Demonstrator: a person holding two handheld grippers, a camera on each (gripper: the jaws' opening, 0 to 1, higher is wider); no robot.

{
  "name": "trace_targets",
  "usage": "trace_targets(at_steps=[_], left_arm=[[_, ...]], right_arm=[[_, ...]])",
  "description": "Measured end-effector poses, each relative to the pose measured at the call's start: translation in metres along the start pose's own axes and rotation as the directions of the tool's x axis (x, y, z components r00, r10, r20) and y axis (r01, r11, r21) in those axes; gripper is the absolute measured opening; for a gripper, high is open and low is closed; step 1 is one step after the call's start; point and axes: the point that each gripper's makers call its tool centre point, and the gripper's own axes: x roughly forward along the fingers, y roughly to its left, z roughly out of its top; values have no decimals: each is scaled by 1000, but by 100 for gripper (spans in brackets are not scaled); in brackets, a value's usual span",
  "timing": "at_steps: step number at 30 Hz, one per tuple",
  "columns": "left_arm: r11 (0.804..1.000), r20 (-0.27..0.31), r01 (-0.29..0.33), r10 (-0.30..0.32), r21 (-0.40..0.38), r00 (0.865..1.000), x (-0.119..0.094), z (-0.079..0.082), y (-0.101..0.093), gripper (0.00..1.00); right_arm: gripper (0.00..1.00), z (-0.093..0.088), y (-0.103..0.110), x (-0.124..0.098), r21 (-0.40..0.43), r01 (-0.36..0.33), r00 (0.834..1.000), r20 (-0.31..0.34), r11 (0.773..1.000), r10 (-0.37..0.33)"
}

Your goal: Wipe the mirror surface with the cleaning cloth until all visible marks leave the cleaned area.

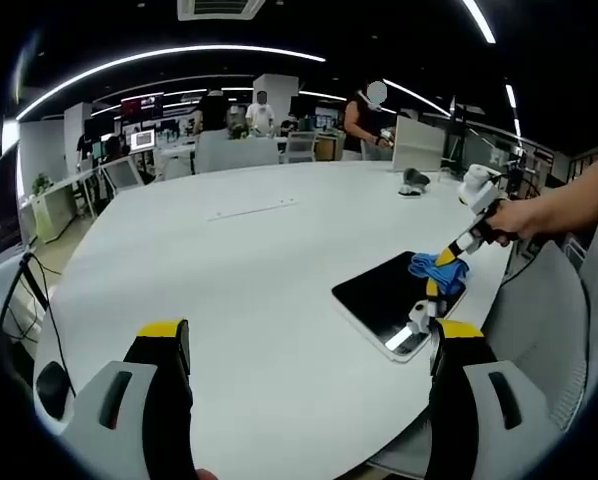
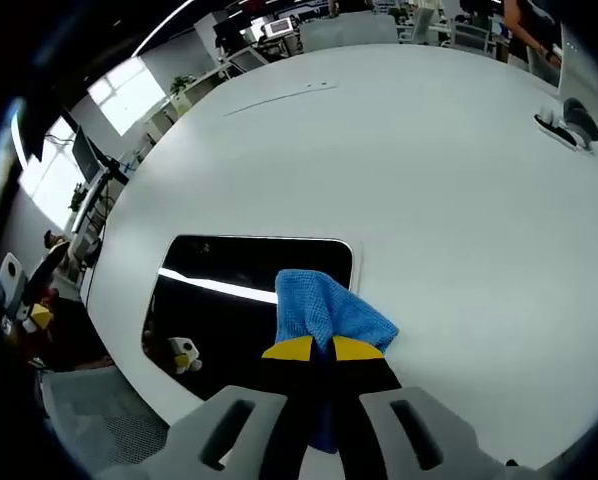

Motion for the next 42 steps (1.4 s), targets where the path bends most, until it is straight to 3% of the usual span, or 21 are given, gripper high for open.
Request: trace_targets(at_steps=[8, 11, 42], left_arm=[[1000, -9, -3, 3, -3, 1000, 0, -5, 0, 99], [1000, -8, -3, 3, -3, 1000, 0, -4, 0, 99], [1000, -7, -9, 9, -1, 1000, -3, -11, -4, 99]], right_arm=[[0, 0, 0, 2, -16, 6, 1000, 2, 1000, -6], [0, -2, 4, 0, 60, -12, 1000, -9, 998, 12], [0, -27, 10, -11, 56, 17, 1000, -14, 998, -17]])
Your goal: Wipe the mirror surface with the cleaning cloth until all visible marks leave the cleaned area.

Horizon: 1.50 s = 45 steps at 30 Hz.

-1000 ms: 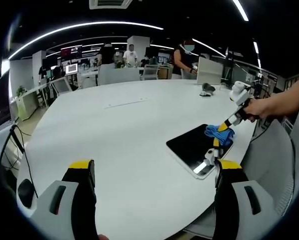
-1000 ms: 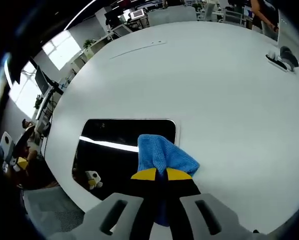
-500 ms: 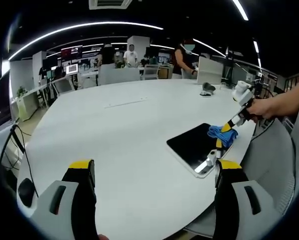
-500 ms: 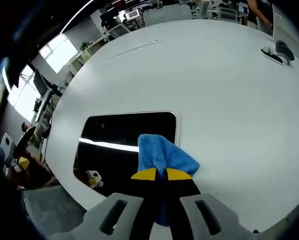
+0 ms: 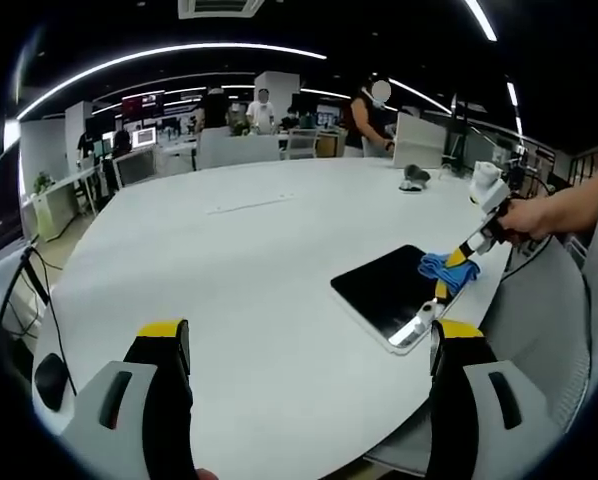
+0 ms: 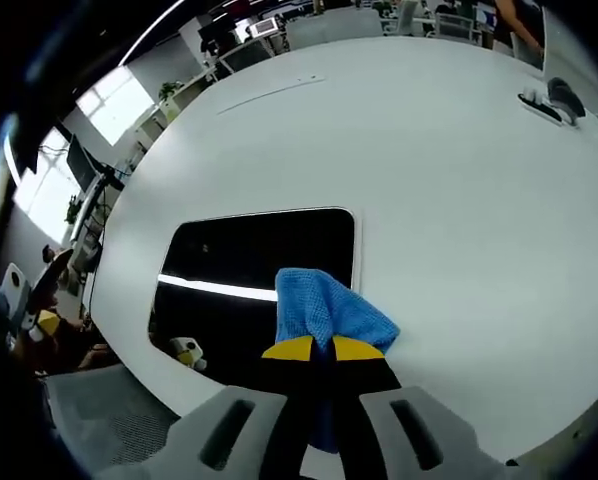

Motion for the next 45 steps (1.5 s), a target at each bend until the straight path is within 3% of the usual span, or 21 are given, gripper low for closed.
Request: trace_targets(at_steps=[17, 45], left_arm=[[1000, -4, 3, -3, 9, 1000, -2, 1, -2, 99], [1000, -8, 18, -18, 9, 1000, -1, -2, -4, 99]], right_arm=[[0, -16, 4, -6, 2, 1, 1000, -25, 1000, -1], [0, -15, 20, -1, 43, -2, 1000, -29, 999, 3]])
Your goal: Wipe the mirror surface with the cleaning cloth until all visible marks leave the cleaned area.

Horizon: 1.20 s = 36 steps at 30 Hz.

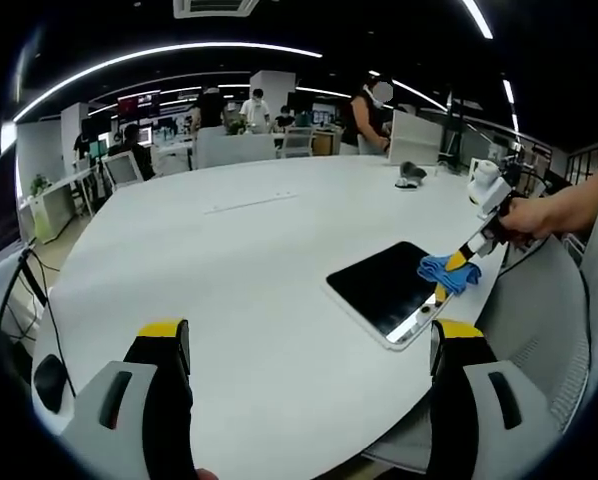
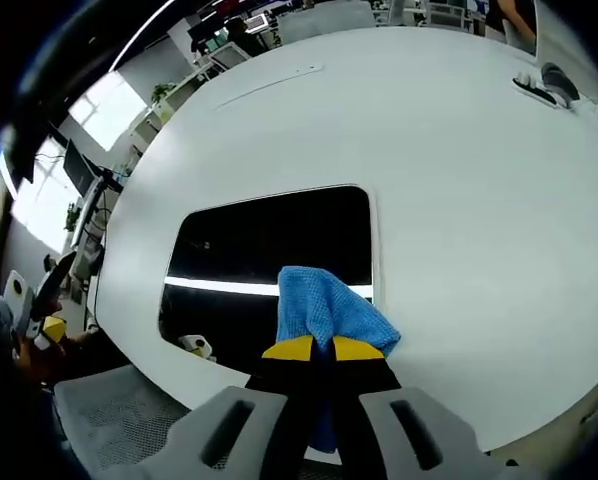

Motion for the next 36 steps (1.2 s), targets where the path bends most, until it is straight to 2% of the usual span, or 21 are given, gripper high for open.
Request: trace_targets(at_steps=[20, 36], left_arm=[[1000, -7, 10, -10, -2, 1000, 0, -4, -3, 99], [1000, -7, 18, -18, -6, 1000, -4, -6, -5, 99]], right_arm=[[0, 1, 35, 12, -5, -45, 999, -4, 999, 45], [0, -1, 70, 23, -51, -74, 997, -14, 996, 74]])
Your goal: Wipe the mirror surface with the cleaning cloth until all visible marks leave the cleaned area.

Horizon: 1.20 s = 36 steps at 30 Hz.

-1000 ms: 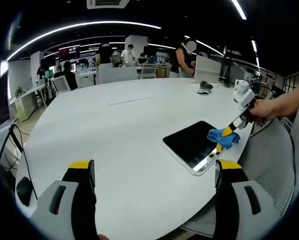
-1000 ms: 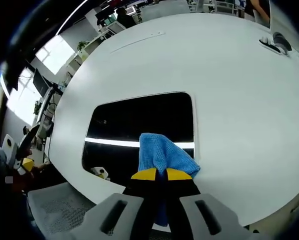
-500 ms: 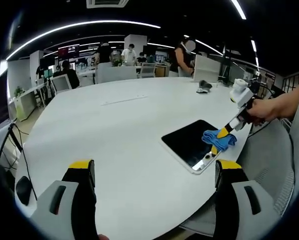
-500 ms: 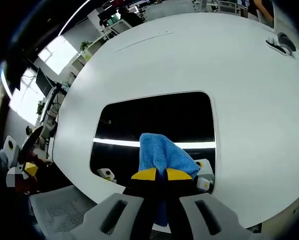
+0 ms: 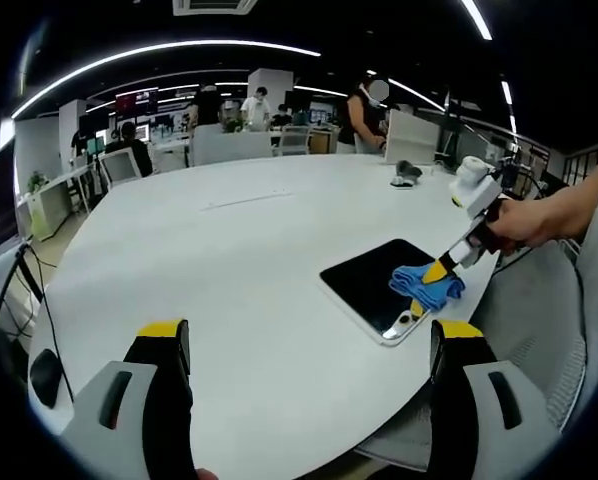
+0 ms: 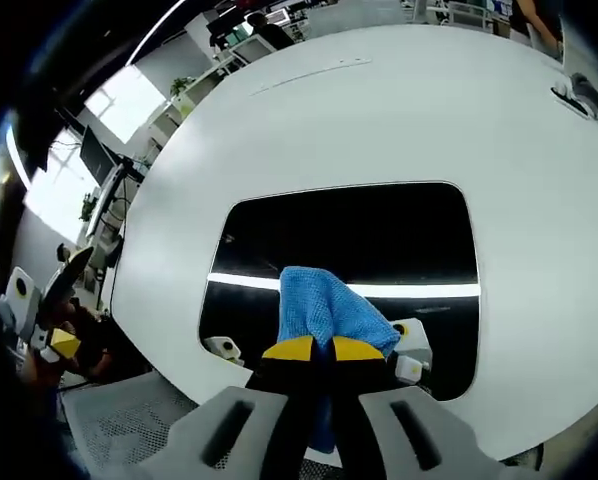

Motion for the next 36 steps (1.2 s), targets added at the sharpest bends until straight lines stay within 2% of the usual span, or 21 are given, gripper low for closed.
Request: trace_targets(at_steps=[8, 14, 28, 36], left_arm=[[1000, -16, 9, -8, 6, 1000, -2, -6, -2, 99], [1000, -32, 20, -19, 10, 999, -2, -12, -4, 99], [999, -12, 27, -27, 16, 1000, -1, -2, 2, 99], [999, -23, 54, -54, 5, 998, -2, -5, -1, 99]], right_arm=[[0, 1, 17, 7, -8, -17, 1000, -8, 1000, 17], [0, 4, 22, 9, -17, -18, 1000, -7, 1000, 18], [0, 4, 46, 19, -31, -39, 999, -18, 999, 38], [0, 4, 58, 24, -47, -51, 998, -26, 998, 50]])
